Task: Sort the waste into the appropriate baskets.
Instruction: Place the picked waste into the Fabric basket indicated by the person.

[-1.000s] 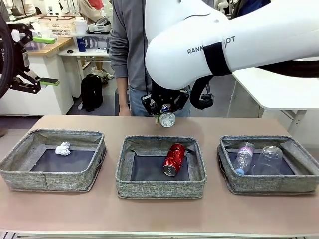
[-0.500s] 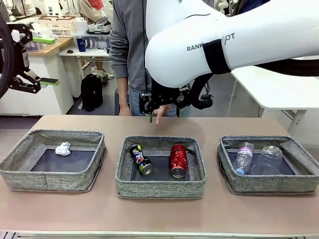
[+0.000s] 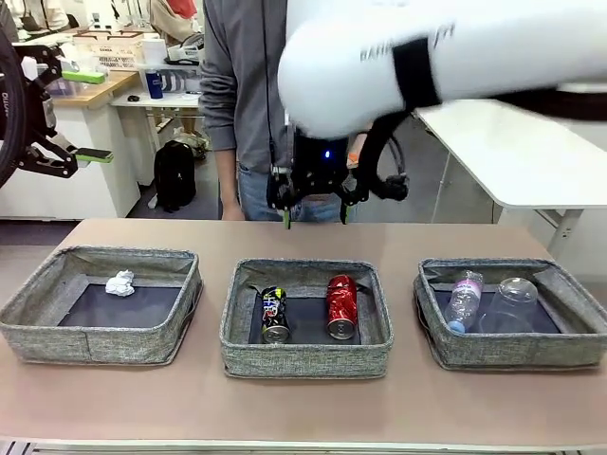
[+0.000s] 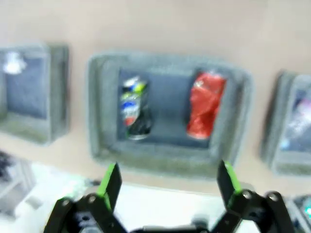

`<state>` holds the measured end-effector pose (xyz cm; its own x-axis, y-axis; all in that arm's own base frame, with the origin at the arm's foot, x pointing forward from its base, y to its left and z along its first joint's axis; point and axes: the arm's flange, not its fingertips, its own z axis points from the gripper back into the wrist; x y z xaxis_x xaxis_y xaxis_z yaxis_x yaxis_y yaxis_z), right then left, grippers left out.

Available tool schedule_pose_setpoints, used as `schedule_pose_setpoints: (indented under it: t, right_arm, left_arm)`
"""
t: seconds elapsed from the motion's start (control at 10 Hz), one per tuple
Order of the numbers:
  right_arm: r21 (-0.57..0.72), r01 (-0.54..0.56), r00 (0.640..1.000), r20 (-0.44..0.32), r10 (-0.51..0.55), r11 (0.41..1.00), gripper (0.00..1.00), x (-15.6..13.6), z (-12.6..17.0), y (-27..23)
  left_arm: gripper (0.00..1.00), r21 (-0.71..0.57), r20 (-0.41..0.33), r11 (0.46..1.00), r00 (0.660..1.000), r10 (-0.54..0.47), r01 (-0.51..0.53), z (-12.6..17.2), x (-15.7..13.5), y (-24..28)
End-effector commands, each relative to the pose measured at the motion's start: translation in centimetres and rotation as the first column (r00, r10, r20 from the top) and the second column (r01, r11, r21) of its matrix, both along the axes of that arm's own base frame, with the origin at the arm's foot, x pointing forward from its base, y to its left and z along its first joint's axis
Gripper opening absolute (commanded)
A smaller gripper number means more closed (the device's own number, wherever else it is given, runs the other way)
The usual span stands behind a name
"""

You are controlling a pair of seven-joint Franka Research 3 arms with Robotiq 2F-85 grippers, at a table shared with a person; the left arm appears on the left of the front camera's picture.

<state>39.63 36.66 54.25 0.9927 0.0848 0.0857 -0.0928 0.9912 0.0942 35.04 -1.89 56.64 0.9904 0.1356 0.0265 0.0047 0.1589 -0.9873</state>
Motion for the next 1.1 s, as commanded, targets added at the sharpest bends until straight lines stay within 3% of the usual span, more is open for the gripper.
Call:
schedule_pose_setpoints:
  t: [0.0, 0.1, 0.3, 0.4, 0.6, 0.8, 0.9, 1.0]
  right_arm:
    - [0.278, 0.105, 0.990, -0.121, -0.074, 0.955, 1.00, -2.1, 8.3, -5.7]
    - [0.421, 0.118, 0.989, -0.135, -0.066, 0.900, 1.00, -3.8, 11.0, -9.2]
    - [0.678, 0.015, 0.998, 0.038, -0.055, 0.735, 1.00, -7.6, 12.7, -15.9]
    - [0.768, -0.021, 0.993, 0.091, -0.076, 0.640, 1.00, -9.0, 11.8, -18.5]
    - [0.833, 0.052, 0.985, 0.046, -0.164, 0.550, 1.00, -10.0, 8.4, -22.0]
    - [0.838, 0.143, 0.982, -0.056, -0.179, 0.526, 1.00, -8.9, 4.2, -23.0]
    - [0.782, 0.229, 0.968, -0.120, -0.221, 0.580, 1.00, -8.1, 3.1, -22.4]
    - [0.833, 0.134, 0.980, -0.032, -0.196, 0.536, 1.00, -9.8, 5.6, -23.9]
  left_arm:
    - [1.00, -0.018, -0.001, 1.000, 1.000, 0.008, -0.008, 0.2, -0.2, -0.2]
    - [1.00, -0.018, -0.001, 1.000, 1.000, 0.008, -0.008, 0.2, -0.2, -0.2]
    - [1.00, -0.018, -0.001, 1.000, 1.000, 0.008, -0.008, 0.2, -0.2, -0.2]
    - [1.00, -0.018, -0.001, 1.000, 1.000, 0.008, -0.008, 0.2, -0.2, -0.2]
    - [1.00, -0.018, -0.001, 1.000, 1.000, 0.008, -0.008, 0.2, -0.2, -0.2]
    - [1.00, -0.018, -0.001, 1.000, 1.000, 0.008, -0.008, 0.2, -0.2, -0.2]
    - [1.00, -0.018, -0.001, 1.000, 1.000, 0.008, -0.008, 0.2, -0.2, -0.2]
    - [1.00, -0.018, -0.001, 1.000, 1.000, 0.008, -0.008, 0.2, -0.2, -0.2]
